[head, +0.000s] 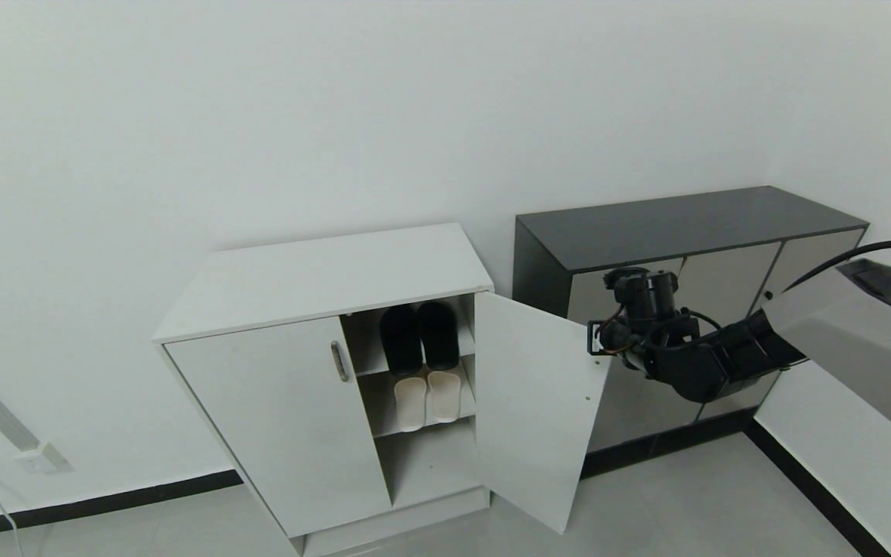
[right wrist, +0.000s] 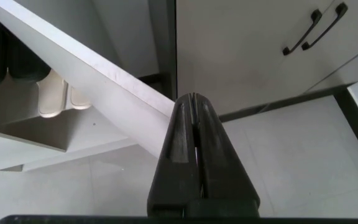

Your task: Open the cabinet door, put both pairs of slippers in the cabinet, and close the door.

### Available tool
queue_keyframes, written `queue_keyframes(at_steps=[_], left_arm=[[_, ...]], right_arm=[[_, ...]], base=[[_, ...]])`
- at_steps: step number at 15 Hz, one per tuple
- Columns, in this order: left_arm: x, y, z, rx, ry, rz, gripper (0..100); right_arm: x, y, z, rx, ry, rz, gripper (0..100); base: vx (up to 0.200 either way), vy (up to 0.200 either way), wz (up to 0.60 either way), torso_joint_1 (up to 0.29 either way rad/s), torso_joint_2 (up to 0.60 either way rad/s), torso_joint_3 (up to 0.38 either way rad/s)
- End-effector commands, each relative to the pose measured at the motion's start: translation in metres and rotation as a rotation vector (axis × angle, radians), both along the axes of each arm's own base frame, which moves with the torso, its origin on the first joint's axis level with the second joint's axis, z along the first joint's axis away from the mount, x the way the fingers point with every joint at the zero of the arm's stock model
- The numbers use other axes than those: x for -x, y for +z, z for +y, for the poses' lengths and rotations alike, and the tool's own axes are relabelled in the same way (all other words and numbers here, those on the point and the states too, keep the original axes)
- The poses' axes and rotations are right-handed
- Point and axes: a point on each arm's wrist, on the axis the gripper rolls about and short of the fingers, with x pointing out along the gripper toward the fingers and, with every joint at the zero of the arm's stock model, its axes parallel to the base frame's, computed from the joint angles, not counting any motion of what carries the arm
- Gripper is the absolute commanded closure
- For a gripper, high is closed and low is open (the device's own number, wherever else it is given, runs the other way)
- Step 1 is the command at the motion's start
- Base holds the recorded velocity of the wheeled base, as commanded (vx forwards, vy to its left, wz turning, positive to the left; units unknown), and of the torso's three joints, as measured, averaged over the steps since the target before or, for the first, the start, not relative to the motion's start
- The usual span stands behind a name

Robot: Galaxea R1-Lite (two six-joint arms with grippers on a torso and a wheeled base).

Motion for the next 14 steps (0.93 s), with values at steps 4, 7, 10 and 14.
queue_keyframes(at_steps=[4, 7, 10, 14], left_arm=[[0.000, 0.000, 0.000, 0.001, 0.000, 0.001, 100], [0.000, 0.000, 0.000, 0.001, 0.001, 0.002, 100], [0.000, 0.000, 0.000, 0.001, 0.001, 0.002, 100], [0.000, 0.000, 0.000, 0.001, 0.001, 0.002, 100]], right_arm=[[0.005, -0.004, 0.003, 0.008, 0.010, 0.019, 100], [0.031, 0.006, 0.017, 0.016, 0.062, 0.029, 100], [0.075, 0.019, 0.040, 0.023, 0.162, 0.041, 100], [0.111, 0.042, 0.050, 0.000, 0.239, -0.002, 100]], base=[[0.000, 0.000, 0.00, 0.000, 0.00, 0.000], [0.000, 0.000, 0.00, 0.000, 0.00, 0.000], [0.000, 0.000, 0.00, 0.000, 0.00, 0.000], [0.000, 0.000, 0.00, 0.000, 0.00, 0.000]])
